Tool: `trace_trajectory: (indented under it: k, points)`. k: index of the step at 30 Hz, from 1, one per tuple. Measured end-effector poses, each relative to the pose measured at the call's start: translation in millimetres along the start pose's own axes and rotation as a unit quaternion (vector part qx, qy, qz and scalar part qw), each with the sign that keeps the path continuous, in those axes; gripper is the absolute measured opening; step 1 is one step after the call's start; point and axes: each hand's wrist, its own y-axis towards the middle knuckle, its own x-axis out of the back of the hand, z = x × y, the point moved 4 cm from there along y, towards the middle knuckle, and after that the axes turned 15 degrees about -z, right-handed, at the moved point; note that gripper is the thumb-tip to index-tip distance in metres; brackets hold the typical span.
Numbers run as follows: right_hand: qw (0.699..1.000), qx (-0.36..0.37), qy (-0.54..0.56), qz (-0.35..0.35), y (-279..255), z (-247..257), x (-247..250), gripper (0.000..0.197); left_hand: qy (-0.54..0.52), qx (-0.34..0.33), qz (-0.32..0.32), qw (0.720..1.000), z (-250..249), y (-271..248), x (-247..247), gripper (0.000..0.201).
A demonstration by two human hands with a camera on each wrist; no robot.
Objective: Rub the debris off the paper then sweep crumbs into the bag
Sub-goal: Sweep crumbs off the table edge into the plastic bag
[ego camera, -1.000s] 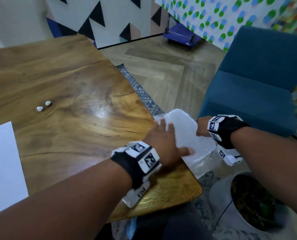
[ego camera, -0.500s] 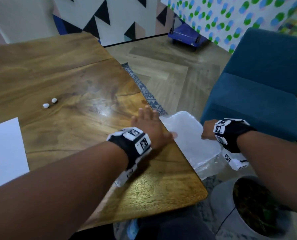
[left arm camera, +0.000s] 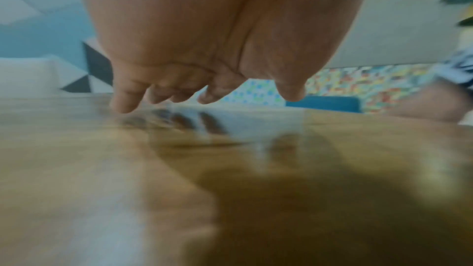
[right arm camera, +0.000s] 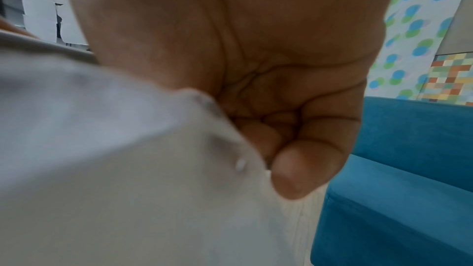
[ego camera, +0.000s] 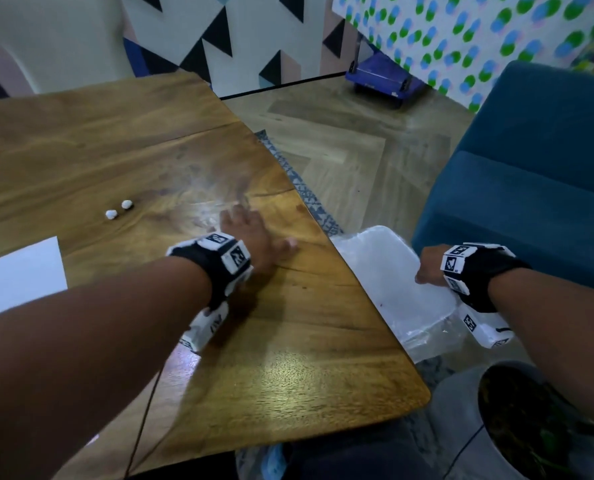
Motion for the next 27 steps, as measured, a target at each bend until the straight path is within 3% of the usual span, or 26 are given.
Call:
trace_trajectory:
  k: [2, 4, 7, 10, 13, 15, 18, 22, 25, 27]
  points:
    - [1.0, 0.0, -0.004, 0.002, 0.0, -0.4, -1.4, 0.023, 0.01, 0.032, 0.03, 0.999, 9.4, 8.2, -6.5, 0.115]
    - [1.0, 0.001, -0.011, 0.002, -1.5, 1.6, -1.4, 0.03, 0.014, 0.009, 0.067, 0.998, -9.3, 1.1, -6.6, 0.122]
    - [1.0, 0.004, -0.018, 0.001, -3.0, 3.5, -0.7, 0.032, 0.014, -0.103, 0.114, 0.988, -68.9, -27.1, -4.7, 0.126]
    - [1.0, -0.002, 0.006, -0.014, -1.6, -0.8, 0.1, 0.03, -0.033, -0.239, 0.151, 0.959, -123.2, -63.6, 0.9, 0.118]
    - [1.0, 0.006, 0.0, -0.016, 0.4, -3.0, 3.0, 0.028, -0.073, -0.314, 0.134, 0.937, -133.8, -78.2, 13.4, 0.108]
    - [1.0, 0.012, -0.025, -0.005, -2.4, -1.4, 5.2, 0.024, -0.058, -0.275, 0.083, 0.956, -109.1, -60.7, 18.4, 0.103]
    - [0.999, 0.022, -0.032, -0.001, -3.9, -1.8, 4.1, 0.021, -0.018, -0.106, 0.044, 0.993, -36.4, -13.0, 15.4, 0.1]
    - [0.999, 0.017, -0.026, -0.006, -5.7, -5.3, 2.6, 0.019, 0.014, 0.053, 0.036, 0.998, 35.1, 23.5, 5.6, 0.11]
    - [0.999, 0.024, -0.042, 0.012, -5.0, -4.5, 0.6, 0.024, 0.003, 0.042, 0.049, 0.998, 10.9, 15.5, -2.7, 0.119]
    - [1.0, 0.014, -0.025, 0.011, -2.7, -1.3, 0.6, 0.026, 0.02, -0.059, 0.05, 0.997, -25.5, -0.7, 0.2, 0.118]
